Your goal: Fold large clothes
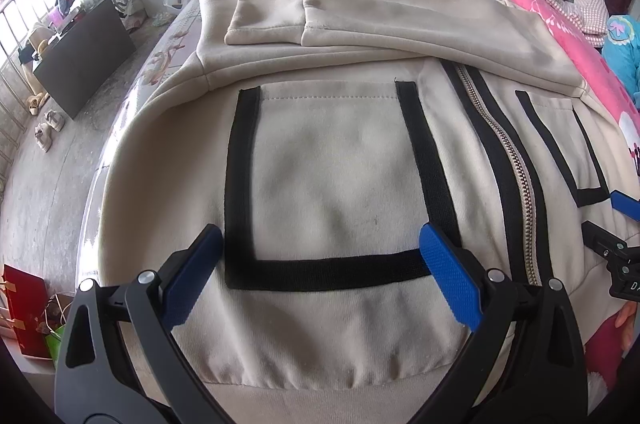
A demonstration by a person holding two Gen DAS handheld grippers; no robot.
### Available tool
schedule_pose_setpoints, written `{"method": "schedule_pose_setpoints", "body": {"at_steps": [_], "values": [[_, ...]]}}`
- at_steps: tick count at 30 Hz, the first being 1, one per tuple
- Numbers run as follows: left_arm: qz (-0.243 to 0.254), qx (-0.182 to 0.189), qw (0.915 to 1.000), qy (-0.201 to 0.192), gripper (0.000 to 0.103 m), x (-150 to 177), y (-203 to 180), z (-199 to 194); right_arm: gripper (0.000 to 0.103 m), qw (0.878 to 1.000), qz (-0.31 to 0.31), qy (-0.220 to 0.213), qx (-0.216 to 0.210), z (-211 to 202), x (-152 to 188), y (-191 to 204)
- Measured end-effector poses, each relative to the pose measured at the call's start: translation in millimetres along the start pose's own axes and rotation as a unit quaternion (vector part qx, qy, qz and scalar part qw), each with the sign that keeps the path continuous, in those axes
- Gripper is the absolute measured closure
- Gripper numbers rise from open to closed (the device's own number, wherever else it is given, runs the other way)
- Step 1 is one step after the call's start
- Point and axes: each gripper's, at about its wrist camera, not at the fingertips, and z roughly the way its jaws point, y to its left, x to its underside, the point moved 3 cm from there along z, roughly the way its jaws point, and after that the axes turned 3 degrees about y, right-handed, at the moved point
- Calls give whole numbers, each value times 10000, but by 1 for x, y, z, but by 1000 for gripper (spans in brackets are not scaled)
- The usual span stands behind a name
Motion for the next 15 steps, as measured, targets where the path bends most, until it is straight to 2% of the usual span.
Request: {"method": "schedule_pose_setpoints", "body": {"at_steps": [15], "values": [[34, 8, 10000, 0, 8, 0, -1, 0, 6, 10000, 10, 22, 2, 0, 0, 0]]}}
